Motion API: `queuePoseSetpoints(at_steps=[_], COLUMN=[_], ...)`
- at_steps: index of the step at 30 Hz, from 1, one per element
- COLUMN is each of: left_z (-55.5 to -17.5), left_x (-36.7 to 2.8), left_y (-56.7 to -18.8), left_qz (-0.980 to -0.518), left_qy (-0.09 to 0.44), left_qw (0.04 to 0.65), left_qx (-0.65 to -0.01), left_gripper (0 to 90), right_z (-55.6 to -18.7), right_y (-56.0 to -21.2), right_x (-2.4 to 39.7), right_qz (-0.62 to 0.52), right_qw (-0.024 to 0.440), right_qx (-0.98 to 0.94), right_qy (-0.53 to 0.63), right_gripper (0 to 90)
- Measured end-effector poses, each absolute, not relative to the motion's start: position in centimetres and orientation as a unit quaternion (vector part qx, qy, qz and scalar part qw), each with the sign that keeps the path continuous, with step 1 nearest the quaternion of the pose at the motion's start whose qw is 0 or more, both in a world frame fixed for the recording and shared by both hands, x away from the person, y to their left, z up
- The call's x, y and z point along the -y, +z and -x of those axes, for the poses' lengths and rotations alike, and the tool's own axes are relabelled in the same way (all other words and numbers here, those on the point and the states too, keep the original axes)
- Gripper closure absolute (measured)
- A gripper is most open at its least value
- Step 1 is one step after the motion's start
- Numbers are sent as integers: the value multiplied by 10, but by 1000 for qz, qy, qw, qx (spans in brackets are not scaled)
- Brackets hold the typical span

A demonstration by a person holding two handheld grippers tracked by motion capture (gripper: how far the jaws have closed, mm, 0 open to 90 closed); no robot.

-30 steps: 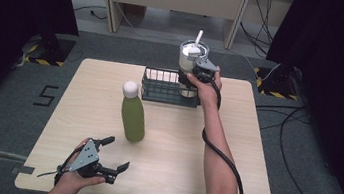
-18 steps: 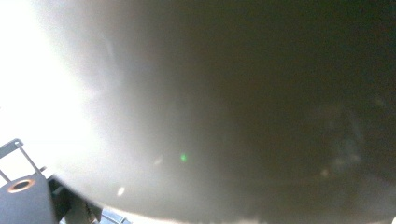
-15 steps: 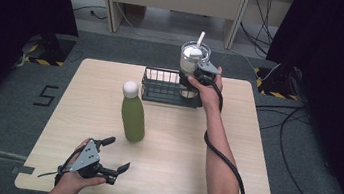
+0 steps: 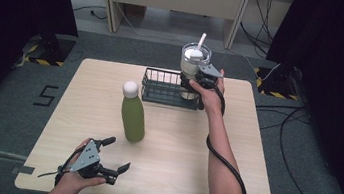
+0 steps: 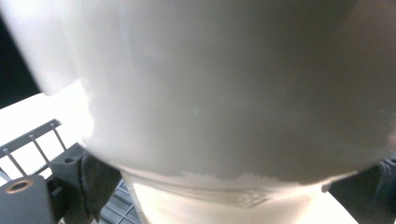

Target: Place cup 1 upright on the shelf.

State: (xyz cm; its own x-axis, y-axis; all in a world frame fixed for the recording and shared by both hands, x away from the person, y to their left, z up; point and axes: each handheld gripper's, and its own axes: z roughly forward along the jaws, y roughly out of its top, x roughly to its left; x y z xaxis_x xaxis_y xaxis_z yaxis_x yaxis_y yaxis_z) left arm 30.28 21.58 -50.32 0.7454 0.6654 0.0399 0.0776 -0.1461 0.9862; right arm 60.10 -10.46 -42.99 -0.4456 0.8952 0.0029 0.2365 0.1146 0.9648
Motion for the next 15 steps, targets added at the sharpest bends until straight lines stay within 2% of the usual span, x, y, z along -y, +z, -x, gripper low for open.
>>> queuePoseSetpoints(at_steps=[15], left_z=[-302], left_x=[-215], left_y=[-502], left_qz=[-717], left_qy=[246], left_qw=[600], left_qx=[-256], left_gripper=[13], right_z=[-587], right_y=[-422], right_x=[116], right_qz=[-410], right_qw=[324], right_qx=[-673], right_qy=[523], right_gripper=[37])
